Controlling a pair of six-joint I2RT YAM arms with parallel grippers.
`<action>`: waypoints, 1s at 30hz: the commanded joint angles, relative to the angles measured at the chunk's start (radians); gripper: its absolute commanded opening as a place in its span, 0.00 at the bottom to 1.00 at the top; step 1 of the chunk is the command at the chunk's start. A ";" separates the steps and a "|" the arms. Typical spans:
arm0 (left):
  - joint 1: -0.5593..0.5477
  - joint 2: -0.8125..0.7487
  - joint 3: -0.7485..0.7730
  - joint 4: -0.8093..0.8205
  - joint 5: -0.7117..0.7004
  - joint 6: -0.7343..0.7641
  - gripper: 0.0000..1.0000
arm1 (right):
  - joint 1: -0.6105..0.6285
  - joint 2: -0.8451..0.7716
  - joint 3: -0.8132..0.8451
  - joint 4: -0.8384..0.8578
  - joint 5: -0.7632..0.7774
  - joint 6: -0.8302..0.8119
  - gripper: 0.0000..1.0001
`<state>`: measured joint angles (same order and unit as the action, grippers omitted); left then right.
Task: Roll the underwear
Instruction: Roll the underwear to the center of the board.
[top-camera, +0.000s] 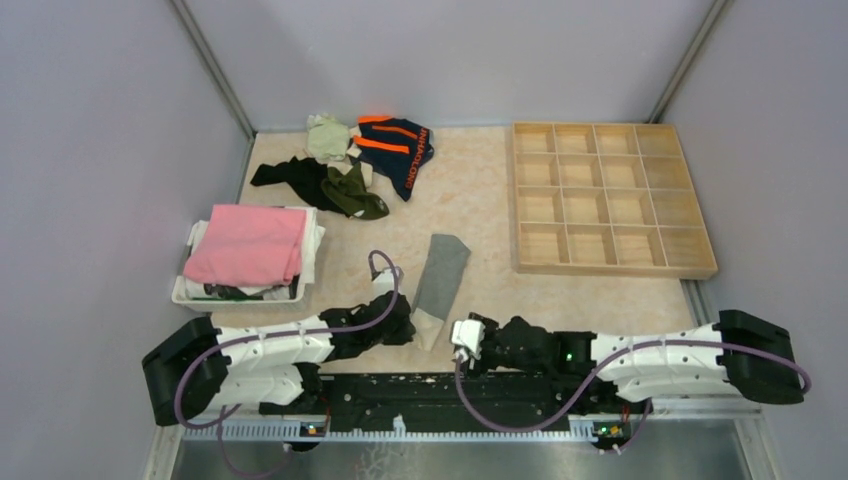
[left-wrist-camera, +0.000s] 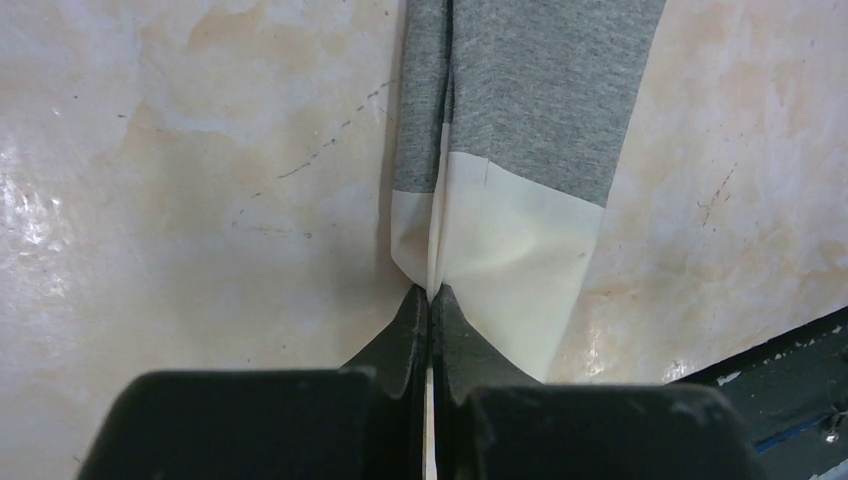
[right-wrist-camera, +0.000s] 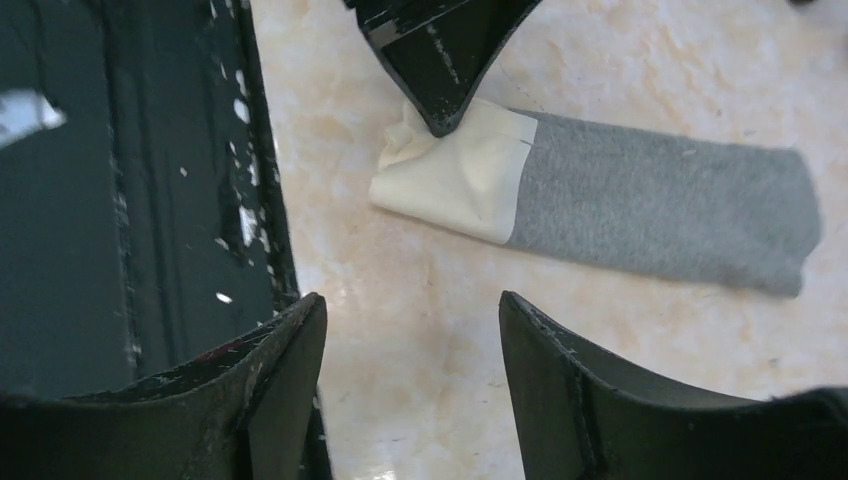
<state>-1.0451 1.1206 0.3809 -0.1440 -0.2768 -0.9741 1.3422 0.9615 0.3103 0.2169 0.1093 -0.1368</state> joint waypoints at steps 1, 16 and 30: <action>0.008 0.012 -0.027 -0.068 0.044 0.110 0.00 | 0.070 0.062 0.002 0.097 0.123 -0.399 0.64; 0.015 0.057 -0.052 -0.021 0.081 0.148 0.00 | 0.092 0.386 -0.016 0.408 0.009 -0.848 0.66; 0.026 0.065 -0.059 -0.013 0.099 0.155 0.00 | 0.092 0.545 -0.022 0.502 -0.056 -0.965 0.61</action>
<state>-1.0237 1.1439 0.3691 -0.0586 -0.1974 -0.8429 1.4231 1.4528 0.2752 0.6861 0.0906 -1.0615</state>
